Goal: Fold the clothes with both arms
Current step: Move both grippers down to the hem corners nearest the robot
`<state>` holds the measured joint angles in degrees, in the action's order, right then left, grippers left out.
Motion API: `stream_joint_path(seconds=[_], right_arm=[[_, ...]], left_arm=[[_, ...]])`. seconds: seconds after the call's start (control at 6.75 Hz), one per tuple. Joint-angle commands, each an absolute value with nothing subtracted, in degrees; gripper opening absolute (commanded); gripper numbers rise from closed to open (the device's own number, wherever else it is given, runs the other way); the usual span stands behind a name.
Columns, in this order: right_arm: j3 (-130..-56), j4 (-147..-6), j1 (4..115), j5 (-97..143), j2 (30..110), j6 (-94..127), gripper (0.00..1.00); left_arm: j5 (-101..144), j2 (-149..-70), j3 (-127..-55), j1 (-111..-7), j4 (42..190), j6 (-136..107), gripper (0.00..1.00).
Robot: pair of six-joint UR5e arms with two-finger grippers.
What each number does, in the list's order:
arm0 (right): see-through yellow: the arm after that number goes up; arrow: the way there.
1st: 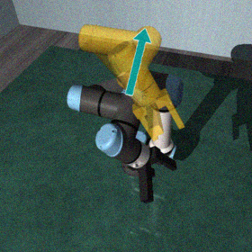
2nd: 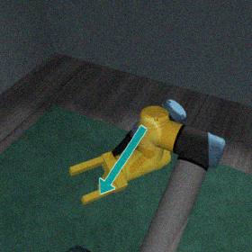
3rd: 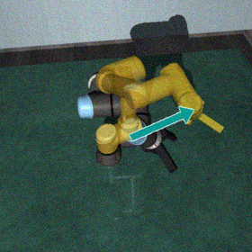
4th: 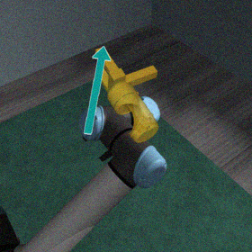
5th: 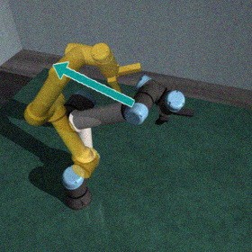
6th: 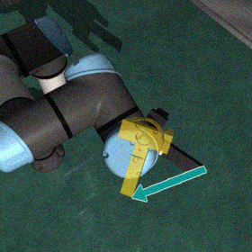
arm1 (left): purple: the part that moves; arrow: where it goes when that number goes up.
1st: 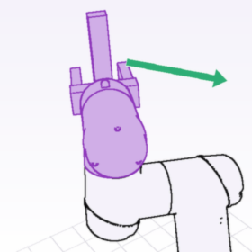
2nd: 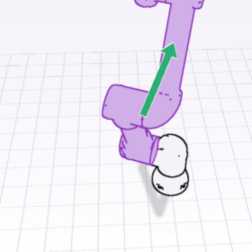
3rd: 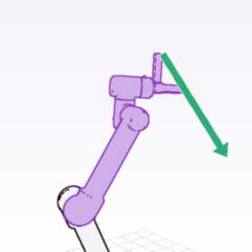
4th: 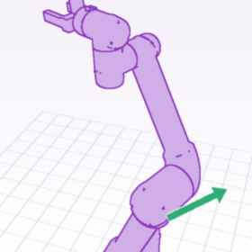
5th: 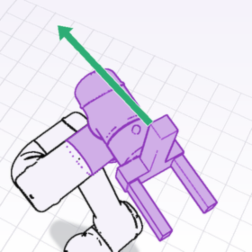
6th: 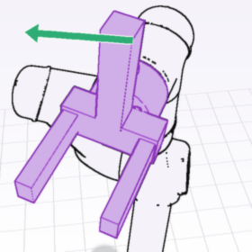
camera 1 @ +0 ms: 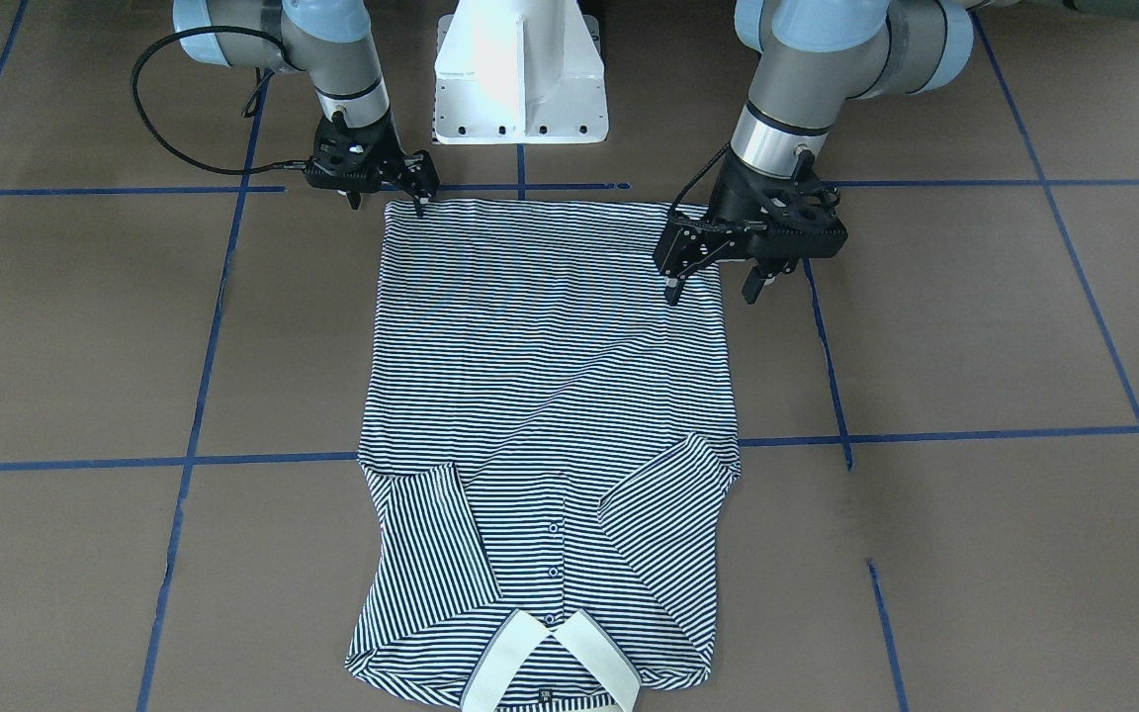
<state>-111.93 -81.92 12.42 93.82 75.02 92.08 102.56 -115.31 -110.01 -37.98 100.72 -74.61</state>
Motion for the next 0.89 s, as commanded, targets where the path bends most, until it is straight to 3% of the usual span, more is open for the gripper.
stream_joint_path(seconds=[0.0, 0.59, 0.74], right_arm=[[-110.6, -82.0, 12.2, 94.1, 74.4, 92.1, 0.88], [-112.0, -82.1, 12.6, 95.3, 74.1, 92.2, 0.33], [-111.9, -82.1, 12.7, 95.4, 74.1, 92.2, 0.12]], left_arm=[[102.6, -115.3, -109.9, -37.6, 100.8, -74.6, 1.00], [102.7, -115.3, -109.8, -37.5, 101.1, -74.7, 1.00], [102.6, -115.6, -109.3, -36.7, 101.2, -74.7, 1.00]])
